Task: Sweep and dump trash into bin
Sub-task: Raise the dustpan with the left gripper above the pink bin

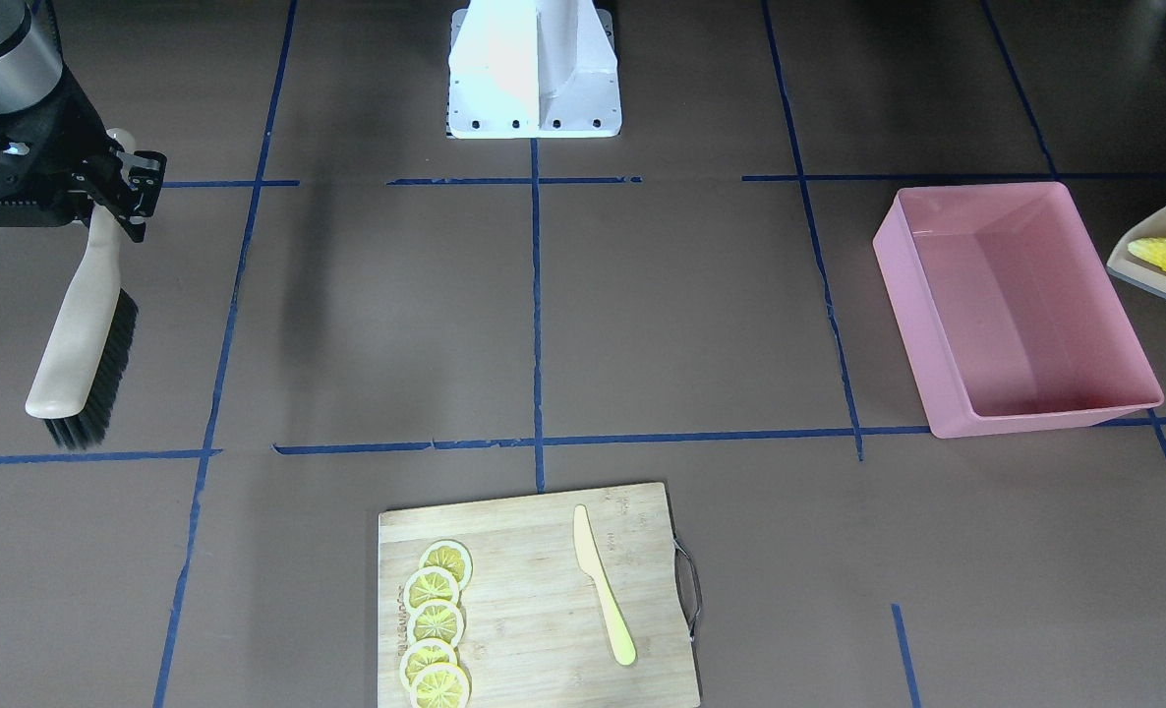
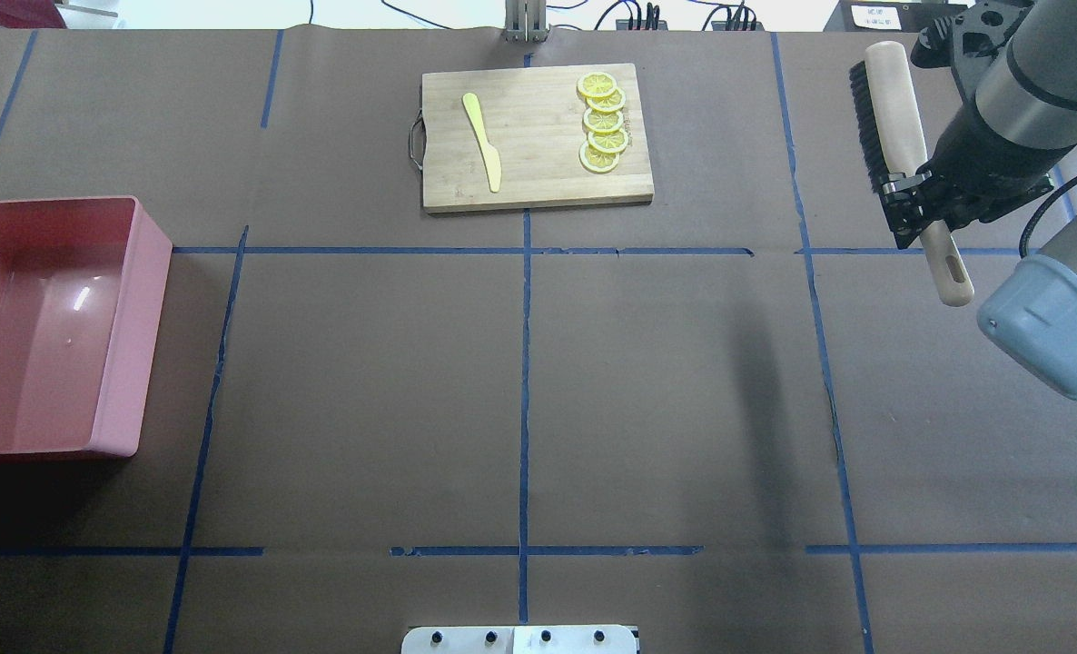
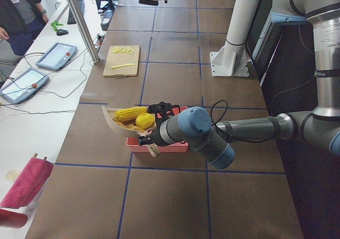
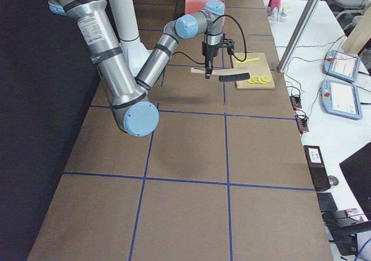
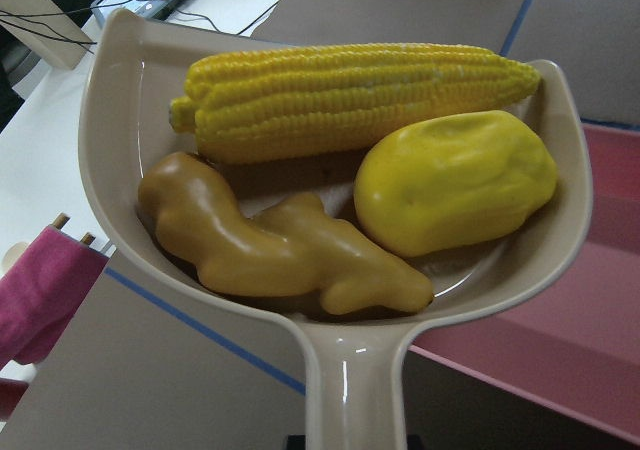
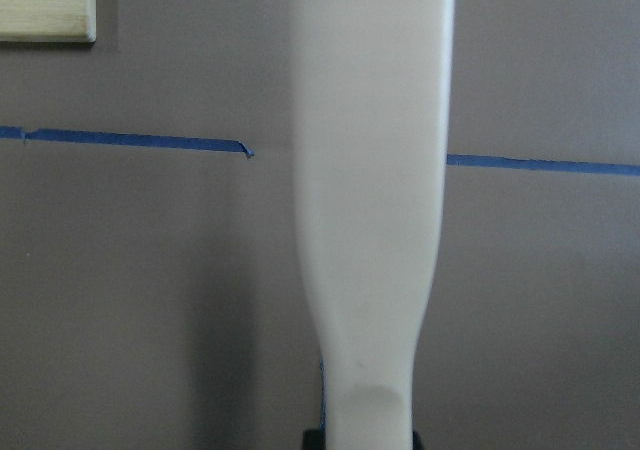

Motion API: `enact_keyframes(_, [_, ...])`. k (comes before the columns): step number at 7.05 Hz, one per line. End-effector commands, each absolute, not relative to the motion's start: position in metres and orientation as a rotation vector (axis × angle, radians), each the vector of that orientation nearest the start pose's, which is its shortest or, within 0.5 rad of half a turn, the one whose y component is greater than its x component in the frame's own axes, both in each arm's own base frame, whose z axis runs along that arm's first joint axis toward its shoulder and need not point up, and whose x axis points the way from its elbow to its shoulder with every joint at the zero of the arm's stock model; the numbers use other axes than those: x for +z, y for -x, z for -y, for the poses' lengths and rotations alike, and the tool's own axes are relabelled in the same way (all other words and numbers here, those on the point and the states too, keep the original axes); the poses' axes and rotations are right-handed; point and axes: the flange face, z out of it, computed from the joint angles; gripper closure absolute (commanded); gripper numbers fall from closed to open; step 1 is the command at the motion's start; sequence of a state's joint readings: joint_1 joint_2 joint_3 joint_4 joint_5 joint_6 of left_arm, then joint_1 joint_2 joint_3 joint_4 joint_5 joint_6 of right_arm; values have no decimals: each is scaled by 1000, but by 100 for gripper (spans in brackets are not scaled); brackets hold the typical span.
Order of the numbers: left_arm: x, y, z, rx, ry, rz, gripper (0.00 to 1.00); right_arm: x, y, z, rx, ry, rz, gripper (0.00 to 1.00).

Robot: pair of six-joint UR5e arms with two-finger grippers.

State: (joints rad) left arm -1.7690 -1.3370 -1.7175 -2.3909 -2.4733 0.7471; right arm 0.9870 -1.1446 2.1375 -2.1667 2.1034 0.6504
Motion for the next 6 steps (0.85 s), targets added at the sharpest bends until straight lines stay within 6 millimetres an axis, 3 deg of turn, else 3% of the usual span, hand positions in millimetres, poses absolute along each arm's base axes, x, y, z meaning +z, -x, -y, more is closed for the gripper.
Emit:
enact_keyframes(1, [595,142,374,879,-1005,-323,100,263,215,475,-41,-10,651,99])
enact_keyframes(3, [568,134,350,897,-970,-235,100,266,215,476,-38,-5,648,99])
enact_keyframes(6, [556,109,356,929,-860,-336,100,270,214,474,-38,2,643,99])
